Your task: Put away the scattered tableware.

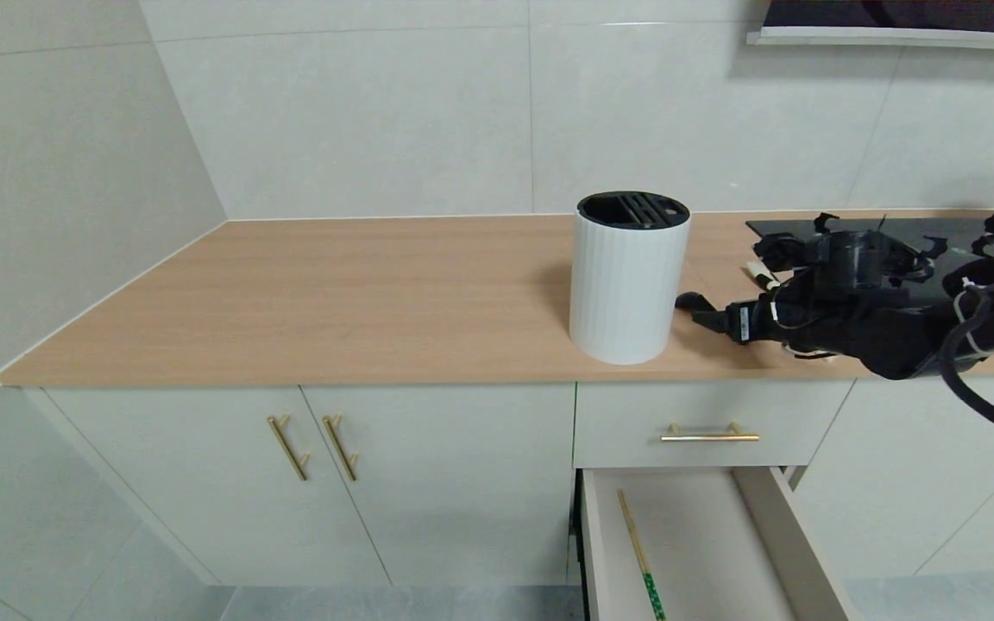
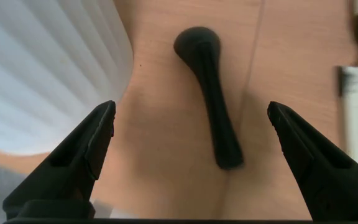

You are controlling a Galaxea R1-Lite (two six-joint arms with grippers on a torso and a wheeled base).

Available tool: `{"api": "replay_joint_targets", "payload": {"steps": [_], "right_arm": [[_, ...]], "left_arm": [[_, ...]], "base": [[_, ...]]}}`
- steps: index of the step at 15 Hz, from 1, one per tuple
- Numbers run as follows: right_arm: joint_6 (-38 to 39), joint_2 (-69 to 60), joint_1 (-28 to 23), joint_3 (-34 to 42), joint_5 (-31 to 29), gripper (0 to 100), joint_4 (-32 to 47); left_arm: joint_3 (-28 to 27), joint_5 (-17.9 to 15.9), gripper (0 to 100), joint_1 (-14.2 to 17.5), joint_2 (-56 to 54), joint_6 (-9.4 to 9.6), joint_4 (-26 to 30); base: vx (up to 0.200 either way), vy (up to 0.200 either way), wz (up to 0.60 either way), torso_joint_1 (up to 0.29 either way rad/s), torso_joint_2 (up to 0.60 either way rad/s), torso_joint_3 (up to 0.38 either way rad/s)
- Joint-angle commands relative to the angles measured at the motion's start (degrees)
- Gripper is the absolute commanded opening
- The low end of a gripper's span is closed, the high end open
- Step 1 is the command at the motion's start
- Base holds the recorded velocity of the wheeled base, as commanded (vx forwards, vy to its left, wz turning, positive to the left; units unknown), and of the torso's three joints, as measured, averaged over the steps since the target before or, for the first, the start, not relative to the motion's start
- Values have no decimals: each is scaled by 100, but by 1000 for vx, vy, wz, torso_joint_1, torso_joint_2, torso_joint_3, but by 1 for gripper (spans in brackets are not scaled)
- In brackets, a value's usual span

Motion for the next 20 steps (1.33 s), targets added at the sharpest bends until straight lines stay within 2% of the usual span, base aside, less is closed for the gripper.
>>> {"api": "replay_joint_targets", "payload": {"steps": [1,13,14,20], "right_arm": [[1,344,-45,-120,-5,100,-14],[18,748,-133,-454,-287,100,-172],[18,757,-133,-462,-287,0,-172],[27,748,-133,-454,-287,0,-172]], "left_arm": [[0,1,100,2,0,-5,-1],[0,1,100,2,0,-5,-1],[0,1,100,2,0,-5,-1],[0,1,100,2,0,4,-1]], "base": [[0,0,0,0,0,0],[0,0,0,0,0,0],[0,0,0,0,0,0],[0,0,0,0,0,0]]}}
